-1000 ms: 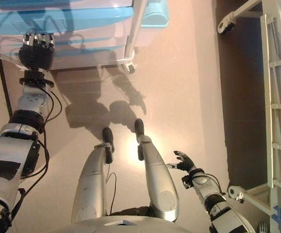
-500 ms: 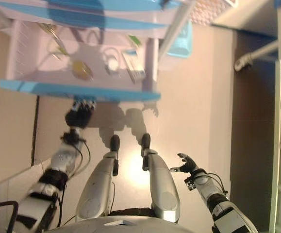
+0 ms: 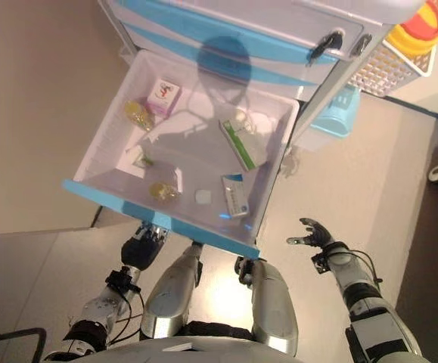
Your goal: Open the drawer and pick up the medicine
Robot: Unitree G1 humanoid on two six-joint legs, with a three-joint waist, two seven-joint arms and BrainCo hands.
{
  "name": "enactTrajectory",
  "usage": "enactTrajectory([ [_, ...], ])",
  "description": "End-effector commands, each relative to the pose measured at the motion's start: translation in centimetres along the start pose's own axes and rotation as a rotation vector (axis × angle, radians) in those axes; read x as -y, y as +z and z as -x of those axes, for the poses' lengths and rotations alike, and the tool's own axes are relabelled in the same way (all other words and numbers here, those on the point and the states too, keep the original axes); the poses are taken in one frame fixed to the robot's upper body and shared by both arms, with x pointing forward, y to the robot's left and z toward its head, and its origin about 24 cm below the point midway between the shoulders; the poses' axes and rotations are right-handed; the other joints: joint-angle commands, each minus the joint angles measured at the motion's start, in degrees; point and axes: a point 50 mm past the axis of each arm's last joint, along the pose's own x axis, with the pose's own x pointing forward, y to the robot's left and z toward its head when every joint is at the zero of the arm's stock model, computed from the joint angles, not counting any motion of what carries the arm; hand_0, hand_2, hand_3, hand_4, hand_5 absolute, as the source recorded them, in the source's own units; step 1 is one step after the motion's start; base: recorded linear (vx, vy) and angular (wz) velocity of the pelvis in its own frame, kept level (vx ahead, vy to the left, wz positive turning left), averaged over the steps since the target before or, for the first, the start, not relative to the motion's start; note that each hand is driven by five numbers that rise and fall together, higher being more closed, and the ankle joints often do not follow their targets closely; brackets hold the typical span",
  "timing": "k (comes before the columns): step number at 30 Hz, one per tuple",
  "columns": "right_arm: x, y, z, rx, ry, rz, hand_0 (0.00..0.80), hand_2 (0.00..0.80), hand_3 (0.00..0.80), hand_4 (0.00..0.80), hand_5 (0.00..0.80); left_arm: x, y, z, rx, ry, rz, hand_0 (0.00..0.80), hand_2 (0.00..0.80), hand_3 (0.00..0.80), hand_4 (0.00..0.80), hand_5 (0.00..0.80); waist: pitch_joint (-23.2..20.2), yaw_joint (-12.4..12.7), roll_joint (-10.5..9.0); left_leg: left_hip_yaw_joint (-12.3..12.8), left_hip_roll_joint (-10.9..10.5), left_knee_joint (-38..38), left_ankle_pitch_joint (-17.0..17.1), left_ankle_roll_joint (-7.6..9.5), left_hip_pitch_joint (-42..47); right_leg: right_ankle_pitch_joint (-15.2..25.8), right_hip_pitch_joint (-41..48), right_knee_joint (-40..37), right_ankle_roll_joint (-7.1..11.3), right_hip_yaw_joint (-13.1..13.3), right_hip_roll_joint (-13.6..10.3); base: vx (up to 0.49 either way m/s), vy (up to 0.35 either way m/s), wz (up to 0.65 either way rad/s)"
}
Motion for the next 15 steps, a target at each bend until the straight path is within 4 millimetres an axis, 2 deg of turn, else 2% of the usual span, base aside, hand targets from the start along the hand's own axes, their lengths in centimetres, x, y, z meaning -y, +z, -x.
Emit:
enactTrajectory([
  [1, -0.2, -3.8, 1.5, -0.076, -0.04, -0.024, 0.0, 0.0, 0.0, 0.0, 0.0, -1.7, 3.6, 5.1, 0.132, 0.14, -0.24, 0.0, 0.0, 0.0, 0.0, 0.0, -10.37, 1.79, -0.74, 2.53, -5.07, 5.03, -5.88, 2.49, -1.8, 3.75, 6.63, -10.51, 4.53, 2.14, 0.28, 0.08, 0.082, 0.09],
  [5, -0.4, -4.6, 2.0, -0.076, -0.217, 0.009, 0.0, 0.0, 0.0, 0.0, 0.0, -3.6, 4.0, 5.4, 0.09, 0.562, -0.488, 0.0, 0.0, 0.0, 0.0, 0.0, -12.11, 0.13, -1.09, 2.81, -5.35, 3.41, -5.85, 2.82, -0.02, 4.2, 7.72, -11.8, 5.03, 2.75, 0.4, 0.058, 0.062, 0.14],
  [7, 0.3, -3.5, 2.4, 0.015, -0.333, 0.012, 0.0, 0.0, 0.0, 0.0, 0.0, -4.9, 4.0, 6.4, -0.001, 0.786, -0.622, 0.0, 0.0, 0.0, 0.0, 0.0, -12.84, -1.33, -1.35, 2.83, -5.41, 2.67, -5.96, 3.2, 0.84, 4.57, 8.04, -12.33, 5.38, 3.63, 0.54, 0.045, 0.061, 0.19],
  [10, 1.1, 1.6, 3.7, 0.276, -0.414, 0.07, 0.0, 0.0, 0.0, 0.0, 0.0, -5.6, 4.0, 7.9, -0.119, 0.92, -0.839, 0.0, 0.0, 0.0, 0.0, 0.0, -13.57, -4.1, -1.92, 3.45, -5.45, 1.74, -6.13, 3.85, 1.62, 5.26, 7.85, -13.01, 5.78, 5.0, 0.75, 0.016, 0.082, 0.0],
  [12, 0.9, 4.8, 6.3, 0.515, -0.418, 0.177, 0.0, 0.0, 0.0, 0.0, 0.0, -6.4, 3.4, 9.8, -0.235, 1.004, -0.985, 0.0, 0.0, 0.0, 0.0, 0.0, -14.3, -6.31, -2.31, 4.35, -5.56, 1.12, -6.39, 4.7, 2.09, 5.77, 7.46, -13.5, 6.24, 6.18, 0.94, 0.006, 0.096, -0.13],
  [15, 1.3, 8.8, 9.7, 0.826, -0.397, 0.349, 0.0, 0.0, 0.0, 0.0, 0.0, -7.6, 2.9, 12.4, -0.384, 1.109, -1.047, 0.0, 0.0, 0.0, 0.0, 0.0, -15.34, -8.3, -2.61, 5.61, -5.67, 0.41, -7.04, 5.38, 3.02, 6.2, 7.44, -14.34, 7.01, 7.65, 1.08, 0.027, 0.081, -0.28],
])
